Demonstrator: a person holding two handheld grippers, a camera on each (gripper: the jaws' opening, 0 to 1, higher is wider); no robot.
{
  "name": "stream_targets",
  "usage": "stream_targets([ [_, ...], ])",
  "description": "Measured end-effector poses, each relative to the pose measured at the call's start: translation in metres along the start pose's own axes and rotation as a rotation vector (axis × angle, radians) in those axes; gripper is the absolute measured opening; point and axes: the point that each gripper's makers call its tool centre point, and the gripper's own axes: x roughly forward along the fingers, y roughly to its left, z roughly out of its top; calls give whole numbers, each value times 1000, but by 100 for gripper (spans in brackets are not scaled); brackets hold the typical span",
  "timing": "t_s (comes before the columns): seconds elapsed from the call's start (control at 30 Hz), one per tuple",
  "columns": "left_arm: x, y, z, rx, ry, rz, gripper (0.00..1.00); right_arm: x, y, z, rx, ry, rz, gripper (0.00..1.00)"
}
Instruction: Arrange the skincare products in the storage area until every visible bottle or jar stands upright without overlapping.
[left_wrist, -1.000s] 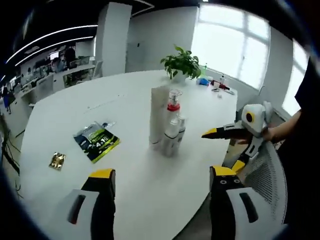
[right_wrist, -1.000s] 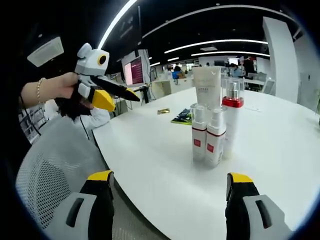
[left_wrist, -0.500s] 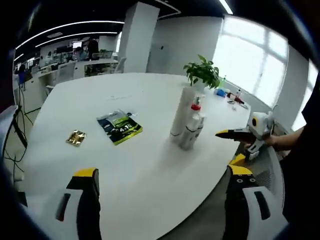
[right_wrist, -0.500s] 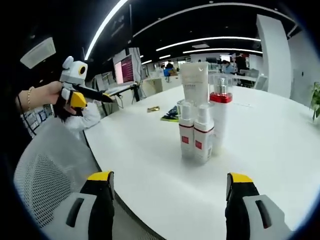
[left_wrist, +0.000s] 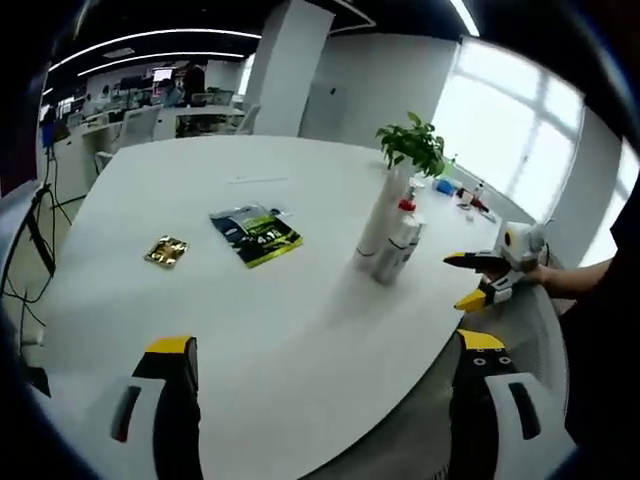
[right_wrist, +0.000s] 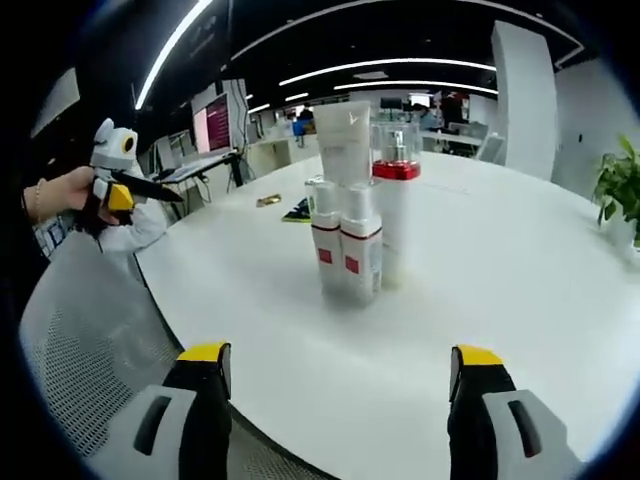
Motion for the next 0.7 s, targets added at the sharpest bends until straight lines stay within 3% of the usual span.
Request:
stream_targets([
  [0.23,3,1,-7,12,-11,-29,99,-2,-6,7,9,-39,-30,95],
  [0.53,6,2,-1,13,-29,-34,98,-4,-16,6,37,-49,-67,94],
  [0.7,11,2,25,-25,-169,-40,98,-4,-16,4,38,-38,-64,93],
])
